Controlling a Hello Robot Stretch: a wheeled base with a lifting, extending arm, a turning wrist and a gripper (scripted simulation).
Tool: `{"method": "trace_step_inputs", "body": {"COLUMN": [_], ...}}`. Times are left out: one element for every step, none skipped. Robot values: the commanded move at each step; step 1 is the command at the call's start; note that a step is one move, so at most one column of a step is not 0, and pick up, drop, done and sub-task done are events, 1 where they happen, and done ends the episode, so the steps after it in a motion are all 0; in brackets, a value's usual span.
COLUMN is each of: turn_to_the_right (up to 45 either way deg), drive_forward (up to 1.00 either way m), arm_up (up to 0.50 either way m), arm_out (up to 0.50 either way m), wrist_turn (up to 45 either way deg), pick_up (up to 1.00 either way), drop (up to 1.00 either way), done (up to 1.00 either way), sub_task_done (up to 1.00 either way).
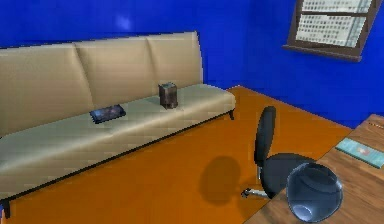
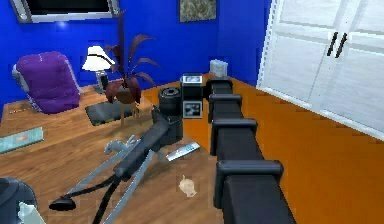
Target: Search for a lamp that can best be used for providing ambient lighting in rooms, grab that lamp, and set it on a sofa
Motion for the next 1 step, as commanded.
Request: {"method": "trace_step_inputs", "body": {"turn_to_the_right": [0.0], "drive_forward": [0.0], "arm_up": [0.0], "arm_out": [-0.2], "wrist_turn": [0.0], "pick_up": [0.0], "drop": [0.0], "done": [0.0], "sub_task_done": [0.0]}}
